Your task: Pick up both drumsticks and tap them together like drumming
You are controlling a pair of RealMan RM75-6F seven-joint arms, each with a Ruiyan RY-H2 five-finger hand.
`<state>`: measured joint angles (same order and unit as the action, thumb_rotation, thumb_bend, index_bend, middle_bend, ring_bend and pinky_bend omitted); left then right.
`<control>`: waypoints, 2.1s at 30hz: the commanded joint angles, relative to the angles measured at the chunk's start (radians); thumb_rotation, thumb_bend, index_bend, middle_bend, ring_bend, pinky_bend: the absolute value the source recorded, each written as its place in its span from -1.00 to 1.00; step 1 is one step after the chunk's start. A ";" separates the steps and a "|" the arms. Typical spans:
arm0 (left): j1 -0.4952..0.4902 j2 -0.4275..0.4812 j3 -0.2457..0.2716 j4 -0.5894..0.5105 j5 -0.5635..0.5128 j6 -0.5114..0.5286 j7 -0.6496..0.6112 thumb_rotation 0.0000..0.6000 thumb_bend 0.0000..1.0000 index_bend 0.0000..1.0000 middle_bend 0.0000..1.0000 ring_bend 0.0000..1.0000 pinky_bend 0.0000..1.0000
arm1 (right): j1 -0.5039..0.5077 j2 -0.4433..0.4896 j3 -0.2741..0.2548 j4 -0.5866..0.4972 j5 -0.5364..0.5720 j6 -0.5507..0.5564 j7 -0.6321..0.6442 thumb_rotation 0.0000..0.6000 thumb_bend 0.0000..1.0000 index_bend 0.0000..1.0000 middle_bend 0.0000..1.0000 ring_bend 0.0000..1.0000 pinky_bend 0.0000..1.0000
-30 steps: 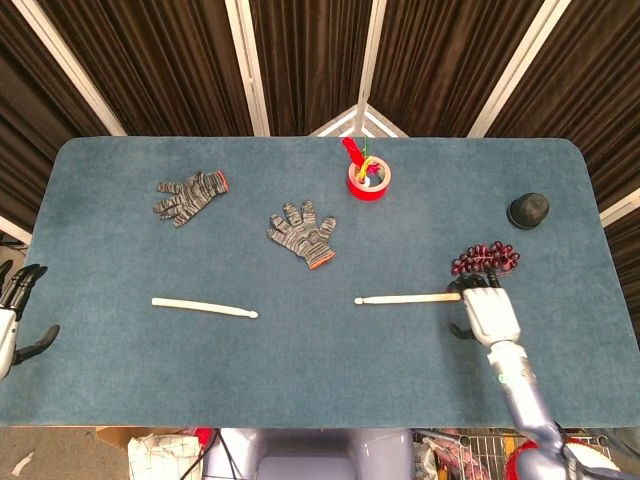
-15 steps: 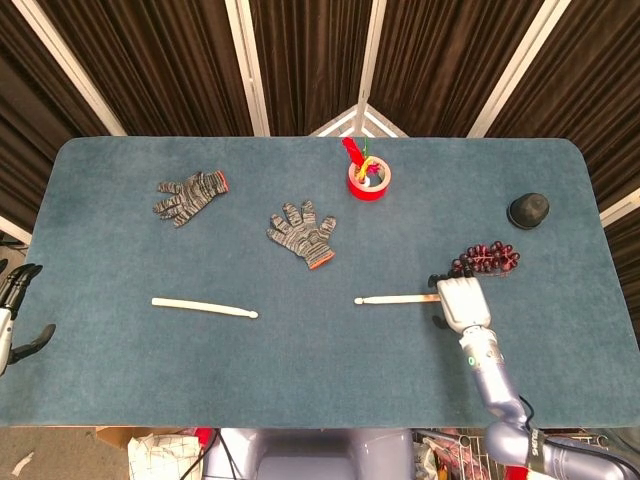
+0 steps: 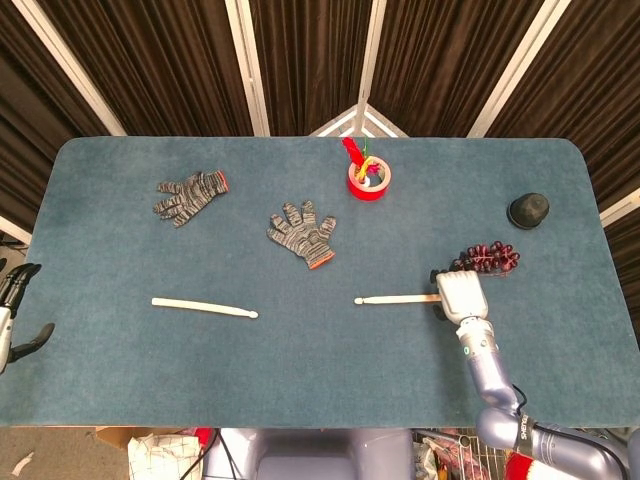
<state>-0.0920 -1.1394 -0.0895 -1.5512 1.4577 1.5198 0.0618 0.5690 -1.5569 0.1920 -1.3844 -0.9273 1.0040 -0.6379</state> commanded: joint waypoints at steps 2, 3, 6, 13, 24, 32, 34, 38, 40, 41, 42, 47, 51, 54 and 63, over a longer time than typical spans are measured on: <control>-0.001 -0.004 0.001 -0.003 0.001 0.000 0.010 1.00 -0.33 -0.71 -0.71 -1.00 -1.00 | -0.003 0.005 -0.011 0.008 -0.005 -0.001 0.019 1.00 -0.35 -0.17 -0.09 -0.47 -0.95; -0.001 -0.005 0.001 -0.003 0.000 0.000 0.013 1.00 -0.33 -0.71 -0.71 -1.00 -1.00 | -0.004 0.007 -0.015 0.010 -0.009 -0.003 0.025 1.00 -0.34 -0.17 -0.09 -0.47 -0.95; -0.002 -0.009 0.001 -0.005 -0.003 -0.002 0.023 1.00 -0.33 -0.71 -0.71 -1.00 -1.00 | -0.007 0.013 -0.024 0.014 -0.018 -0.002 0.039 1.00 -0.31 -0.14 -0.09 -0.46 -0.95; -0.002 -0.014 0.004 -0.010 -0.003 -0.004 0.042 1.00 -0.33 -0.71 -0.70 -1.00 -1.00 | -0.006 0.014 -0.030 0.034 -0.033 -0.005 0.071 1.00 -0.30 -0.05 -0.08 -0.43 -0.95; -0.004 -0.018 0.003 -0.010 -0.010 -0.007 0.052 1.00 -0.33 -0.71 -0.70 -1.00 -1.00 | 0.002 -0.005 -0.043 0.076 -0.044 -0.019 0.099 1.00 -0.27 -0.03 -0.05 -0.40 -0.95; -0.007 -0.022 0.003 -0.009 -0.014 -0.013 0.063 1.00 -0.33 -0.70 -0.70 -1.00 -1.00 | 0.009 -0.019 -0.046 0.104 -0.049 -0.023 0.106 1.00 -0.27 -0.03 -0.01 -0.38 -0.95; -0.008 -0.023 0.003 -0.009 -0.017 -0.016 0.065 1.00 -0.33 -0.70 -0.69 -1.00 -1.00 | 0.011 -0.023 -0.046 0.109 -0.049 -0.025 0.110 1.00 -0.27 -0.02 0.00 -0.37 -0.95; -0.010 -0.025 0.004 -0.005 -0.009 -0.013 0.063 1.00 -0.33 -0.70 -0.69 -1.00 -1.00 | 0.012 -0.026 -0.048 0.117 -0.051 -0.027 0.116 1.00 -0.27 -0.02 0.01 -0.36 -0.95; -0.009 -0.026 0.004 -0.003 -0.003 -0.009 0.061 1.00 -0.33 -0.70 -0.69 -1.00 -1.00 | 0.012 -0.027 -0.049 0.121 -0.052 -0.028 0.118 1.00 -0.27 -0.01 0.02 -0.36 -0.95; -0.009 -0.026 0.005 -0.002 -0.002 -0.008 0.060 1.00 -0.33 -0.70 -0.69 -1.00 -1.00 | 0.012 -0.028 -0.049 0.123 -0.053 -0.028 0.118 1.00 -0.27 -0.01 0.02 -0.36 -0.95; -0.009 -0.026 0.005 -0.002 -0.002 -0.008 0.059 1.00 -0.33 -0.70 -0.68 -1.00 -1.00 | 0.012 -0.028 -0.049 0.124 -0.053 -0.028 0.119 1.00 -0.27 0.00 0.02 -0.36 -0.95; -0.010 -0.027 0.005 0.000 -0.004 -0.010 0.059 1.00 -0.33 -0.70 -0.68 -1.00 -1.00 | 0.013 -0.027 -0.048 0.126 -0.055 -0.029 0.124 1.00 -0.27 0.00 0.02 -0.35 -0.95; -0.010 -0.029 0.006 0.000 -0.003 -0.011 0.062 1.00 -0.33 -0.70 -0.68 -1.00 -1.00 | 0.015 -0.024 -0.049 0.124 -0.054 -0.028 0.120 1.00 -0.27 0.00 0.02 -0.35 -0.95; -0.010 -0.029 0.006 0.000 -0.005 -0.012 0.063 1.00 -0.33 -0.70 -0.68 -1.00 -1.00 | 0.016 -0.024 -0.049 0.123 -0.053 -0.030 0.117 1.00 -0.27 0.00 0.02 -0.35 -0.95; -0.010 -0.028 0.005 0.000 -0.008 -0.012 0.062 1.00 -0.33 -0.70 -0.68 -1.00 -1.00 | 0.022 -0.024 -0.050 0.110 -0.048 -0.028 0.100 1.00 -0.27 0.01 0.03 -0.34 -0.95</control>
<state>-0.1022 -1.1676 -0.0848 -1.5510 1.4498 1.5083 0.1238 0.5906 -1.5810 0.1416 -1.2739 -0.9757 0.9765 -0.5370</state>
